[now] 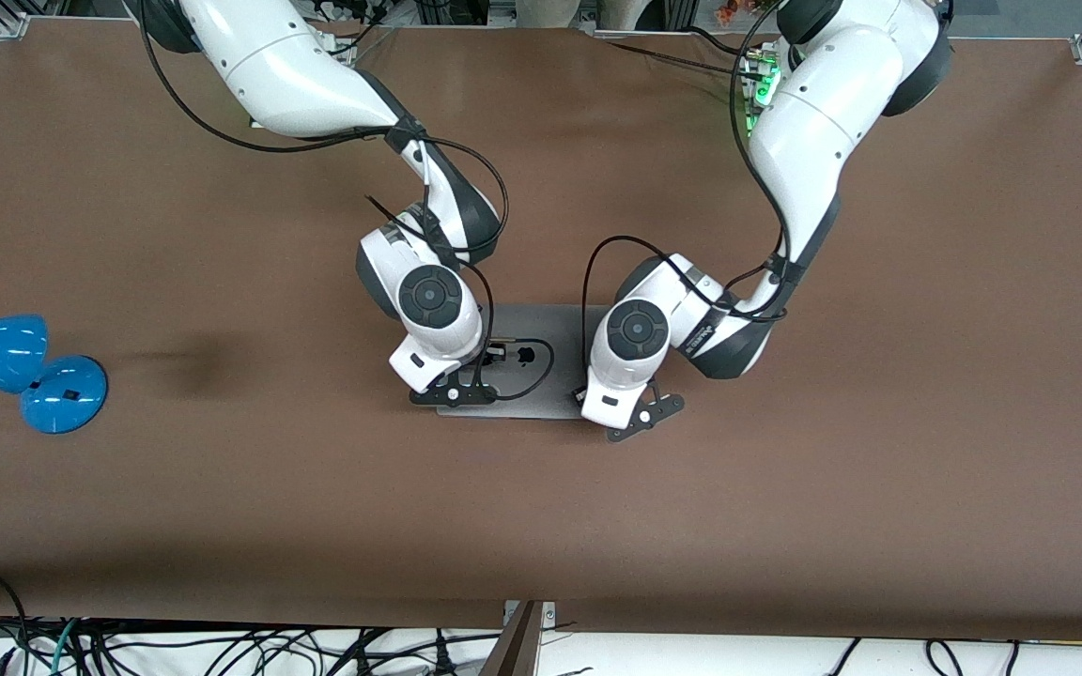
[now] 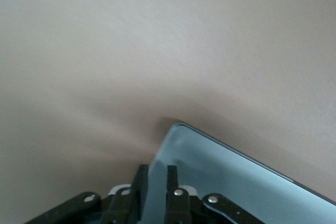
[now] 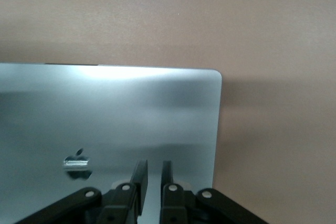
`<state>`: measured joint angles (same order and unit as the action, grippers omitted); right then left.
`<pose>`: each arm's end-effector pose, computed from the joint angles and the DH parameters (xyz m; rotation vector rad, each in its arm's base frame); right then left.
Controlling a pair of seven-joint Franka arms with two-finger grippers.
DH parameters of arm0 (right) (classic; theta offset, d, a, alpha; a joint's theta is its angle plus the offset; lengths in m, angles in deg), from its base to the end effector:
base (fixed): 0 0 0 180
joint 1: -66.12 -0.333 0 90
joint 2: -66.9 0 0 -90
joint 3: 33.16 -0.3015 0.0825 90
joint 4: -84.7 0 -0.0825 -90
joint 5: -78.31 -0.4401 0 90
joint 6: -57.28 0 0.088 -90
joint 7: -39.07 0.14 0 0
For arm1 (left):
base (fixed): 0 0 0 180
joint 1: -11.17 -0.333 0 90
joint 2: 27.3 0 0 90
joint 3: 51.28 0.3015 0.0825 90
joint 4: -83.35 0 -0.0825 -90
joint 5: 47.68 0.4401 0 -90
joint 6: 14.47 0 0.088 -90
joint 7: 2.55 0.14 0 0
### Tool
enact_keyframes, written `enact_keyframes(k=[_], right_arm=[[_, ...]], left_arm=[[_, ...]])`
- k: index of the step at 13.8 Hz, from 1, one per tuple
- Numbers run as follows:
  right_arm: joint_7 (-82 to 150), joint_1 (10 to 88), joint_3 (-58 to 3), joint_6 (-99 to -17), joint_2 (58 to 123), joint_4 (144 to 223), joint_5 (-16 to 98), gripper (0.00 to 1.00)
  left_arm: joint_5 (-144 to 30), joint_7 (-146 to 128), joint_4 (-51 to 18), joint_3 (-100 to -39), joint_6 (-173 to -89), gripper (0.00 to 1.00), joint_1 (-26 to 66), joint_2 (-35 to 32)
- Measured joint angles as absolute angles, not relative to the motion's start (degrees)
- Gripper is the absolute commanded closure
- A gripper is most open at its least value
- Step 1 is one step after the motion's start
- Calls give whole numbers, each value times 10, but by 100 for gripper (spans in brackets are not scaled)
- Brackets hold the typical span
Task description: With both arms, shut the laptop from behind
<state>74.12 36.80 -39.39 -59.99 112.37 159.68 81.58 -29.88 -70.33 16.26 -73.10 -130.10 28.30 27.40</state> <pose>0.6410 0.4349 0.1915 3.1338 0.0092 -0.0908 0.6720 -0.4210 0.1610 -3.0267 -0.7784 0.0877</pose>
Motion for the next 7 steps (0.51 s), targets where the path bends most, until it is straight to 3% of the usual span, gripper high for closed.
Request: enact_keyframes(k=[1, 3, 6, 7], right_arm=[[741, 368, -394, -587, 1114, 1595, 809, 71], [741, 370, -393, -555, 1091, 1594, 798, 53], [741, 381, -390, -494, 1050, 1585, 791, 2], [741, 388, -390, -474, 1036, 1581, 791, 1]], left_arm=[[-299, -700, 163, -736, -1281, 0, 276, 261], [-299, -685, 161, -760, -1255, 0, 248, 233], [-299, -655, 137, -819, -1223, 0, 182, 192], [-299, -644, 121, -831, -1218, 0, 163, 174]])
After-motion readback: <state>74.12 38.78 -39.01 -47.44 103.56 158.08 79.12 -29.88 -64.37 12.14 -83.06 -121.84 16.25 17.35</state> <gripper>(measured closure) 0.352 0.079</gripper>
